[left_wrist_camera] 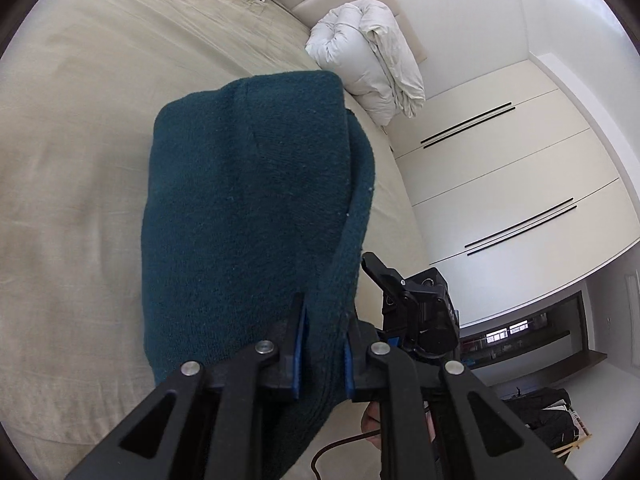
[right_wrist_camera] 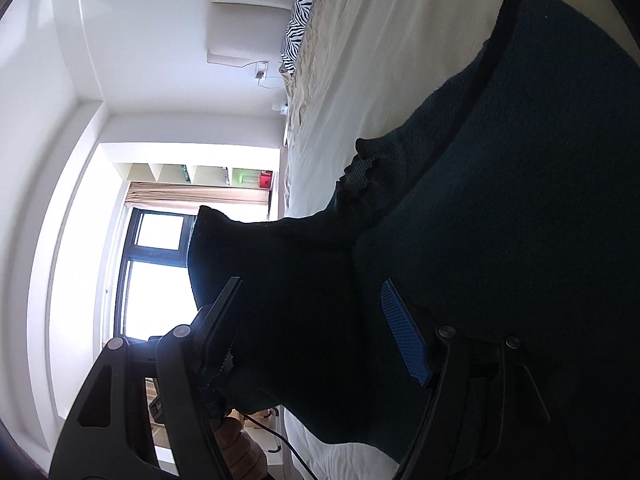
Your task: Fold small clothes
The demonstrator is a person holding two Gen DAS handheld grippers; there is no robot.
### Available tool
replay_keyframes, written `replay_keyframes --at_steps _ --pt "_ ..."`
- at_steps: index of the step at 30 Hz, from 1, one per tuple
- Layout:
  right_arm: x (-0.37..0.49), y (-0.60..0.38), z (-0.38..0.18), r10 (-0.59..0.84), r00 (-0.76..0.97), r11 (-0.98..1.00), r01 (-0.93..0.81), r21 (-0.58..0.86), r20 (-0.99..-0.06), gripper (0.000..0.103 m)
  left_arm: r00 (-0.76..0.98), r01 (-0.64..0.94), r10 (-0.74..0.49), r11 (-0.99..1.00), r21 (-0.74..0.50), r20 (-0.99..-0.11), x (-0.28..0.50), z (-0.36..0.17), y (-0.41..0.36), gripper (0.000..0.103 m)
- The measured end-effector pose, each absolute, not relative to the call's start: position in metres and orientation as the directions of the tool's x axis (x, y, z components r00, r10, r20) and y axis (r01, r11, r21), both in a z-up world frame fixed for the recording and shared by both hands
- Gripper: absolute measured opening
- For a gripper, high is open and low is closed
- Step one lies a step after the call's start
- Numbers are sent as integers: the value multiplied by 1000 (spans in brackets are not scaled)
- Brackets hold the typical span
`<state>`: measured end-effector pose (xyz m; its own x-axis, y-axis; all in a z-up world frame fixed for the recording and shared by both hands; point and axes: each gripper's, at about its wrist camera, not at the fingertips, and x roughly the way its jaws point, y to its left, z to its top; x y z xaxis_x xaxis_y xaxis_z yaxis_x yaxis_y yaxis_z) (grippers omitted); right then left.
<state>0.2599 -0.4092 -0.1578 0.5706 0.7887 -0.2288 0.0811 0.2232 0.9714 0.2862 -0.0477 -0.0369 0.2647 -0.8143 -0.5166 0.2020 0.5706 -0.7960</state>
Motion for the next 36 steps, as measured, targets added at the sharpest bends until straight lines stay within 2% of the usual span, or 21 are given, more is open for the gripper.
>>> replay_keyframes --at_steps 2,4,7,9,10,11,12,14,15,18,25,28,31,36 --pt "256 -429 -164 778 599 174 89 981 -192 71 235 205 -820 566 -799 -521 289 -45 -79 16" --pt "253 -449 -171 761 629 127 95 987 -158 75 217 214 -815 577 -788 -538 290 -55 -108 16" --pt "252 -469 -184 747 650 89 115 989 -143 76 181 198 -816 577 -792 -549 289 -76 -142 16" --pt "254 -473 -191 757 643 53 117 992 -116 76 141 180 -842 539 -823 -521 289 -89 -153 16" --pt "255 -475 -192 760 639 54 118 992 -117 76 122 173 -848 531 -830 -516 287 -93 -154 17" --pt "256 -475 -192 765 633 62 114 992 -120 76 117 187 -851 525 -830 -512 283 -90 -154 25" --pt "258 -475 -192 770 624 77 113 991 -131 76 119 219 -857 516 -828 -502 279 -82 -151 39" --pt "265 -477 -191 782 602 112 120 986 -162 76 149 287 -861 509 -812 -487 265 -64 -135 51" --pt "267 -477 -190 783 596 126 126 984 -177 76 172 311 -860 510 -802 -480 258 -54 -127 53" --pt "267 -475 -187 782 577 177 158 971 -237 75 245 324 -846 531 -783 -473 248 -40 -93 56" --pt "272 -453 -160 736 465 443 219 869 -492 74 280 257 -797 600 -758 -535 239 -66 -38 56" --pt "273 -447 -151 738 412 488 221 844 -534 75 252 255 -805 590 -766 -537 230 -83 -34 56" --pt "277 -441 -139 760 373 499 191 845 -533 76 213 289 -813 582 -760 -542 222 -92 -49 56" --pt "271 -435 -135 770 291 551 143 822 -567 76 158 378 -780 614 -693 -605 202 -102 -81 56"
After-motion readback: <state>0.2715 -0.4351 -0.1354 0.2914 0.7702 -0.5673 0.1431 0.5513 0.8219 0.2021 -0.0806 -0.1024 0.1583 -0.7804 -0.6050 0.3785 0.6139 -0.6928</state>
